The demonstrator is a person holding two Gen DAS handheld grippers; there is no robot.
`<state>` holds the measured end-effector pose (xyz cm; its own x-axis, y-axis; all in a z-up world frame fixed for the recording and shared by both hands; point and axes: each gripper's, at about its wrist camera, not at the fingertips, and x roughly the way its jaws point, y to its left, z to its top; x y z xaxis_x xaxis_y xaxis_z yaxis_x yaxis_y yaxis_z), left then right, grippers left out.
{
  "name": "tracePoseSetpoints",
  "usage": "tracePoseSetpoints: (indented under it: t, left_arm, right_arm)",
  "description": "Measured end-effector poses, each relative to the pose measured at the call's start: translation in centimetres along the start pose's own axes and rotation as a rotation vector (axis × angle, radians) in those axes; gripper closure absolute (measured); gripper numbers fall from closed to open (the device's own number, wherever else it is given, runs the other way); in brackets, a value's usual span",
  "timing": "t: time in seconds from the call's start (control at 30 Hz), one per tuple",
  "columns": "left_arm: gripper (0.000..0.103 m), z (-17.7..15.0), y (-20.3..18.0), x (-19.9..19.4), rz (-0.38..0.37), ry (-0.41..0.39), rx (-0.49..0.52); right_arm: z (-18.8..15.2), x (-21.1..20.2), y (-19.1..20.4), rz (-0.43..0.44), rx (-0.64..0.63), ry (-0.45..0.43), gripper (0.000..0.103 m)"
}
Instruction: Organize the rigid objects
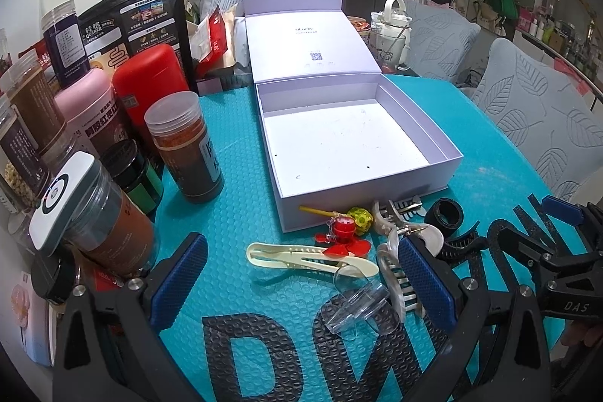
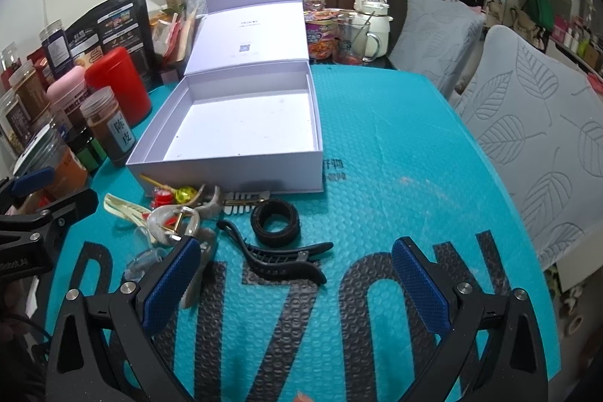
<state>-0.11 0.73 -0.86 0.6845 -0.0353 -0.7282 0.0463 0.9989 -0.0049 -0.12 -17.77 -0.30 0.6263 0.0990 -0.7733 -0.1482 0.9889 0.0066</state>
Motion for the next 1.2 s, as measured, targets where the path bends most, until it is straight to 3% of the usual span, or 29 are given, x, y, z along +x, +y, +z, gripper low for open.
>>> tracePoseSetpoints:
  t: [1.2]
  left_arm:
    - [0.0, -1.1, -0.1, -1.3, -0.018, 0.002, -0.009]
  right_arm:
    - [-1.1, -1.0, 0.2, 0.004, -0.005, -0.018, 0.0]
